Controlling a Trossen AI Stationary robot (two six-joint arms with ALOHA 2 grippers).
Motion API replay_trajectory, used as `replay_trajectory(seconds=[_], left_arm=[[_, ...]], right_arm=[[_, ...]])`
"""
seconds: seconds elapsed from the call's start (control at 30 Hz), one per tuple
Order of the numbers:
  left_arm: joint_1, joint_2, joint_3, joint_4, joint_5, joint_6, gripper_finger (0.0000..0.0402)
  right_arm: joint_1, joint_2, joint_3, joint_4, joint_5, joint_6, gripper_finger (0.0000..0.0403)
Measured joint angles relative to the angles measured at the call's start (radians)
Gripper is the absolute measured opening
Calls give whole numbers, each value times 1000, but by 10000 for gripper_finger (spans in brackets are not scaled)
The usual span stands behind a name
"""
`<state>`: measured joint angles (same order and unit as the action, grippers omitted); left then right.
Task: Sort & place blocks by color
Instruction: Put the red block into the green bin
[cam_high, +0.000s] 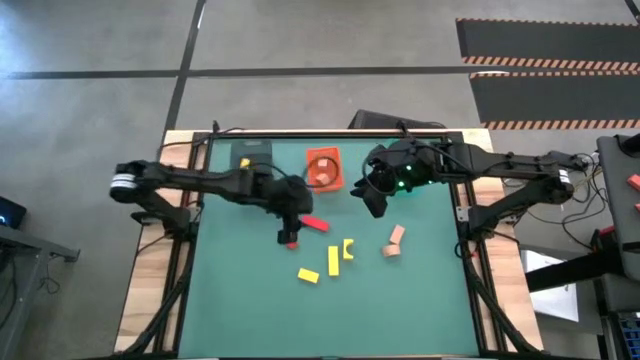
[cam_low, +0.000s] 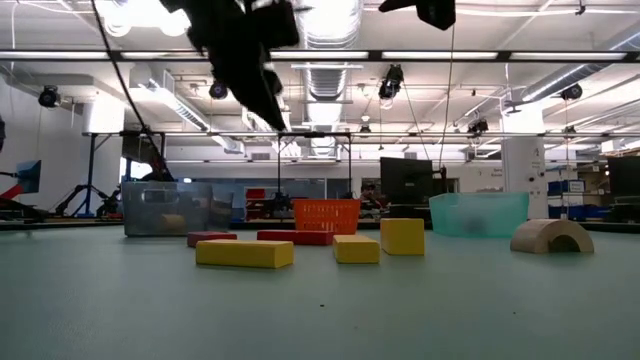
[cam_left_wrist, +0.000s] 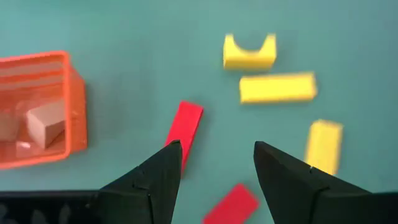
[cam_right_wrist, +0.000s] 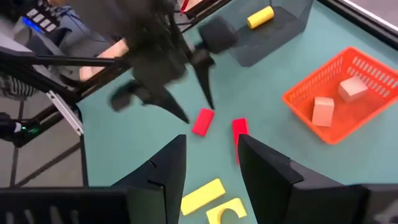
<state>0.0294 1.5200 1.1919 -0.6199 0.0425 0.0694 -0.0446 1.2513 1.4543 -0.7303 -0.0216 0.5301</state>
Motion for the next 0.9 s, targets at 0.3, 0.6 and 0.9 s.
replay_trajectory(seconds=[0.3,0.6,0.9], left_arm=[[12,201,-2,29,-1,227,185],[29,276,-4,108,-1,283,185],[56,313,-9,169,-2,285,185]], right_arm=[[43,-54,-44,10,36,64,130],[60,-60,-60,11,70,101,130],[60,-60,-61,11,77,103,129]])
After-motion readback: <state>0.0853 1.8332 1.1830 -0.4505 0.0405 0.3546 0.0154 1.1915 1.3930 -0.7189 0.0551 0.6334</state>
